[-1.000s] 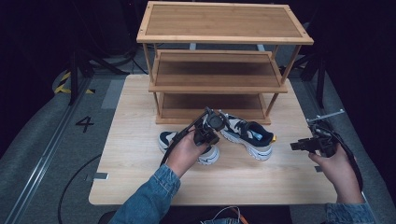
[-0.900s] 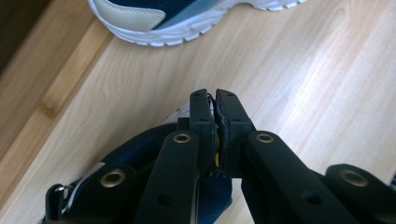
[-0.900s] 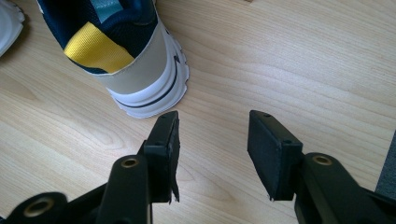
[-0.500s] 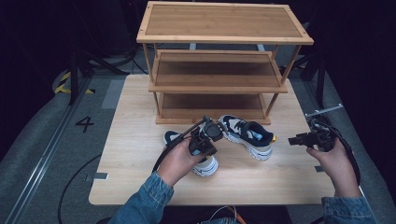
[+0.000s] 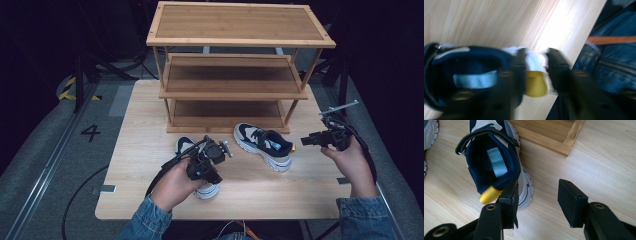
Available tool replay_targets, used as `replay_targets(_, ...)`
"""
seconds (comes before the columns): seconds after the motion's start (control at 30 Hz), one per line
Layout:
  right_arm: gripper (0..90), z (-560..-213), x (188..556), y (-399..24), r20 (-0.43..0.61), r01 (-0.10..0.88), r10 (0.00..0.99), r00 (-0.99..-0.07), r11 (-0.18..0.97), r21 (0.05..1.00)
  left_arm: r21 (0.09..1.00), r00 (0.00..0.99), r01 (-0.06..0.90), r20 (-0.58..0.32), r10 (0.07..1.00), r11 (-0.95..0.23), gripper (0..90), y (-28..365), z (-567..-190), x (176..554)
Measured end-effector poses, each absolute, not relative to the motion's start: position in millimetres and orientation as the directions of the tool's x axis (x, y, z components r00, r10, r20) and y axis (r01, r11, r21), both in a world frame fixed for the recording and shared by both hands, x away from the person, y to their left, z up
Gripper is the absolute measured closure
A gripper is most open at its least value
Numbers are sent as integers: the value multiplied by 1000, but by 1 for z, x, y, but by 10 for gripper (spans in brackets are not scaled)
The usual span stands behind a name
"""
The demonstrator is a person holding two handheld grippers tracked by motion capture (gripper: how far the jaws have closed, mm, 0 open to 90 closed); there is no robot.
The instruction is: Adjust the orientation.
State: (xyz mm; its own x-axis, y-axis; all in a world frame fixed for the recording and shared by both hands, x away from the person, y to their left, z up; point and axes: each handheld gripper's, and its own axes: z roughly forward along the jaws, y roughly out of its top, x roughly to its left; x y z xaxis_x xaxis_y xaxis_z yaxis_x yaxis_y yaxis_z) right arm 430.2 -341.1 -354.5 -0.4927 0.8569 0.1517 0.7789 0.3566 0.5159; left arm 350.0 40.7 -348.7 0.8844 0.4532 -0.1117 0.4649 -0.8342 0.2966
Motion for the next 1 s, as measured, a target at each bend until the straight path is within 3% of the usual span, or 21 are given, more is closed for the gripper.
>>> replay_targets(0.03,516,-355,431,-341,152,779,857,-492,355,517,313,880,466,-66,471,-827,502,42,-345,348)
replay_targets(0.07,516,-355,432,-340,152,778,855,-495,358,516,315,873,475,-48,486,-822,470,44,-343,348)
replay_targets(0.3,510,-357,433,-338,153,781,854,-497,363,508,248,806,591,-149,572,-768,468,58,-353,360)
replay_targets(0.5,507,-358,433,-339,156,783,855,-494,360,507,183,780,624,-200,592,-760,469,57,-371,367)
replay_targets(0.73,504,-359,432,-340,157,784,855,-494,361,505,120,777,622,-217,591,-773,547,51,-394,373)
replay_targets(0.8,504,-360,432,-340,155,783,854,-497,365,504,138,789,605,-238,567,-784,635,51,-395,373)
replay_targets(1.0,502,-362,429,-343,159,790,858,-488,357,498,143,812,581,-179,556,-802,704,47,-388,371)
